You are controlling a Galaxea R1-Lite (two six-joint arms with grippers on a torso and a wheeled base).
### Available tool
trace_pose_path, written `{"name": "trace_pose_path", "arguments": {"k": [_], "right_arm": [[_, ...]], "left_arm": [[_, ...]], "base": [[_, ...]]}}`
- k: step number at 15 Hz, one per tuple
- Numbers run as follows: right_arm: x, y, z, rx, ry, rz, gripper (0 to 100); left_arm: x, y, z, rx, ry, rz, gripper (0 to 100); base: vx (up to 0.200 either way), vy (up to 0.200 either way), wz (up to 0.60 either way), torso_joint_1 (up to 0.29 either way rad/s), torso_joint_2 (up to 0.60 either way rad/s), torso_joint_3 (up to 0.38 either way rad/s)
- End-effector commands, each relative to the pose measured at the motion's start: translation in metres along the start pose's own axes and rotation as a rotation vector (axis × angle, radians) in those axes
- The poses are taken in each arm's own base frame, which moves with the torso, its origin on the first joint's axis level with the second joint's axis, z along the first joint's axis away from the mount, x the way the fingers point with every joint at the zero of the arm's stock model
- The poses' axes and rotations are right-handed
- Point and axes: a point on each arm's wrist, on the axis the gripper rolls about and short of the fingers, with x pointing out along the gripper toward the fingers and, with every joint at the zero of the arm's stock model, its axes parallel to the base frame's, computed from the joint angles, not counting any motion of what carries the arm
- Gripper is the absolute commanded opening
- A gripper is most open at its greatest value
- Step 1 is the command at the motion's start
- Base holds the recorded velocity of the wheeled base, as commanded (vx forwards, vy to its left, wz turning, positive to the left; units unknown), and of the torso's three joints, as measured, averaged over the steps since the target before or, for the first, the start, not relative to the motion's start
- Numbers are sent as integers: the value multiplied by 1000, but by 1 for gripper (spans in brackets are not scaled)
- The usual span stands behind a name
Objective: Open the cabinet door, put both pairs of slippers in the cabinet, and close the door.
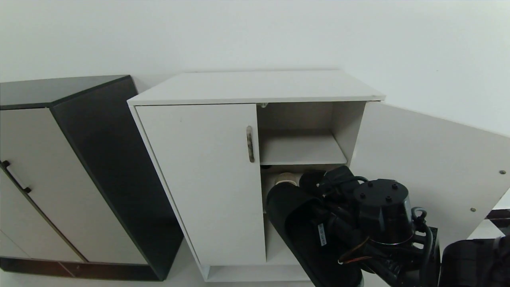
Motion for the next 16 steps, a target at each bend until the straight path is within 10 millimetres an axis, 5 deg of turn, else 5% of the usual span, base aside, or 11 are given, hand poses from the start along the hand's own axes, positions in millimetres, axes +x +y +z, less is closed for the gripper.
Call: {"name": "trace_pose_path", "arguments": {"k": [1,8,14,16], "right_arm": [[1,0,-2,-3,5,0,0],[4,-1,-4,-3,16,-10,0],[52,-17,-21,-16,-43,-110,0],[57,-5,-1,-5,-35,-166,0]], "left_arm": [[0,0,0,1,-1,0,0],[0,0,0,1,1,5,0],[0,0,0,1,-1,5,0],[0,0,0,4,-1,3,0]], "base": [[0,0,0,-100,466,359],[0,0,0,-52,420,363],[0,0,0,0,52,44],[0,0,0,0,0,0]]}}
